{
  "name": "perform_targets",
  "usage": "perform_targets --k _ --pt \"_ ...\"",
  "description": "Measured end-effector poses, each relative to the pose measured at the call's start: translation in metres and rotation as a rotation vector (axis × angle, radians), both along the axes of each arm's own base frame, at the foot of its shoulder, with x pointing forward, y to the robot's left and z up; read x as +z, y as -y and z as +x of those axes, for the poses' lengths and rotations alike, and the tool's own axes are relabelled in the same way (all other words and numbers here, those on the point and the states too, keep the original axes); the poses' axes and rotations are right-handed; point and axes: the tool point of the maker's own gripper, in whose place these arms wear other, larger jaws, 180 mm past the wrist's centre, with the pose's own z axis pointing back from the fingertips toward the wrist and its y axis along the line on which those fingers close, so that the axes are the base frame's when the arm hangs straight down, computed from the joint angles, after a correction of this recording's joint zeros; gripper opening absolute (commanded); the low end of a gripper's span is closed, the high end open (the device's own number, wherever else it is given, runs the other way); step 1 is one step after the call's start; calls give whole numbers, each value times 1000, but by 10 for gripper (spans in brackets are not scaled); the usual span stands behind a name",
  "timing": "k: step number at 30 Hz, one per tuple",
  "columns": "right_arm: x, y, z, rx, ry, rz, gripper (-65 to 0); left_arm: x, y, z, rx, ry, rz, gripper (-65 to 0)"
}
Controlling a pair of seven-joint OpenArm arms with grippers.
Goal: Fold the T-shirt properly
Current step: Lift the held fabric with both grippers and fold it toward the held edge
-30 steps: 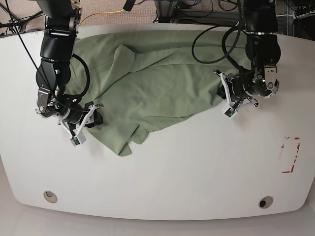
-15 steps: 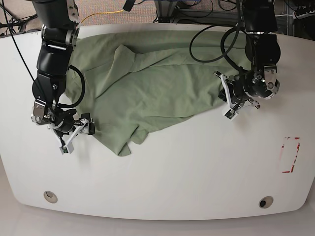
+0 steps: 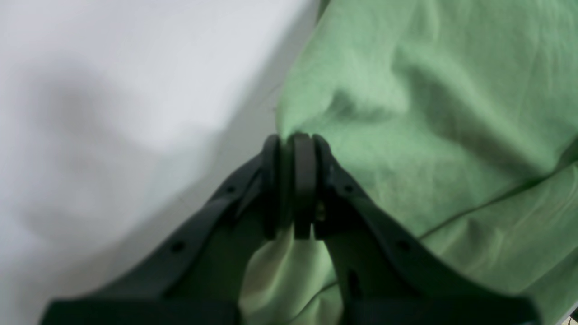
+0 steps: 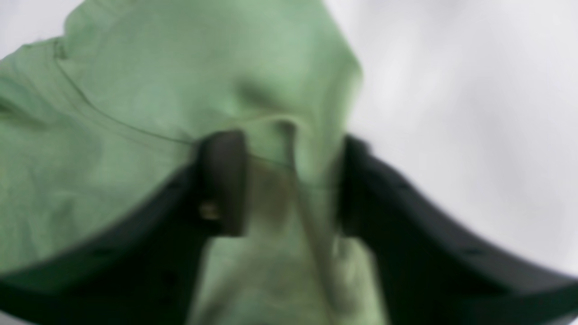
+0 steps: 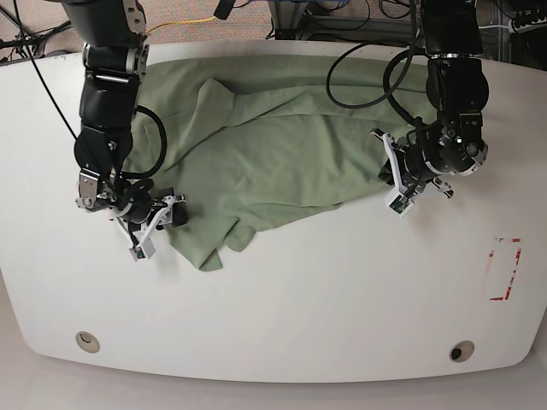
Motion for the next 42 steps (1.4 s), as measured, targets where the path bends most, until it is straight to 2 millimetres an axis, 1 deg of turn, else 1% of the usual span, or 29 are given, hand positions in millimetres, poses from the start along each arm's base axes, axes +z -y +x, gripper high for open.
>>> perform_targets --k 1,5,8,10,14,15,17,19,21,25,29,32,35,39,42 --pt "-1 -4 -1 2 -1 7 -650 0 0 0 0 0 -1 -622" --pt "-3 -8 -2 6 -6 18 -650 0 -1 0 0 1 2 -622" --pt "-1 -6 -3 12 -8 4 -650 0 -1 0 0 1 1 -621" --pt "4 -3 -6 28 -8 -33 -650 4 0 1 -3 13 7 -621" --pt "26 2 -11 66 11 -122 -650 17 1 2 -13 54 15 -621" --pt "37 3 -12 79 27 -159 -650 19 1 2 -18 62 18 -621" --pt "59 5 -16 94 71 -211 -650 18 -2 1 -25 63 48 -621" --pt "74 5 -24 107 95 -254 -650 14 -5 0 -34 53 98 -621" --pt "83 3 -36 122 102 -294 -650 12 -4 -1 -41 50 113 -621" --pt "94 0 -56 138 132 -337 -650 11 -6 -1 -38 51 132 -621" --pt "97 9 -73 111 136 -351 -650 11 -8 -1 -38 50 134 -621" --pt "99 9 -85 94 149 -281 -650 11 -8 -1 -37 50 134 -621" --pt "95 13 -98 72 130 -229 -650 12 -8 -2 -38 53 135 -621" --pt "88 21 -118 31 93 -153 -650 13 -6 -9 -45 58 136 -621" --pt "83 28 -132 4 61 -125 -650 12 -5 -11 -47 56 135 -621"
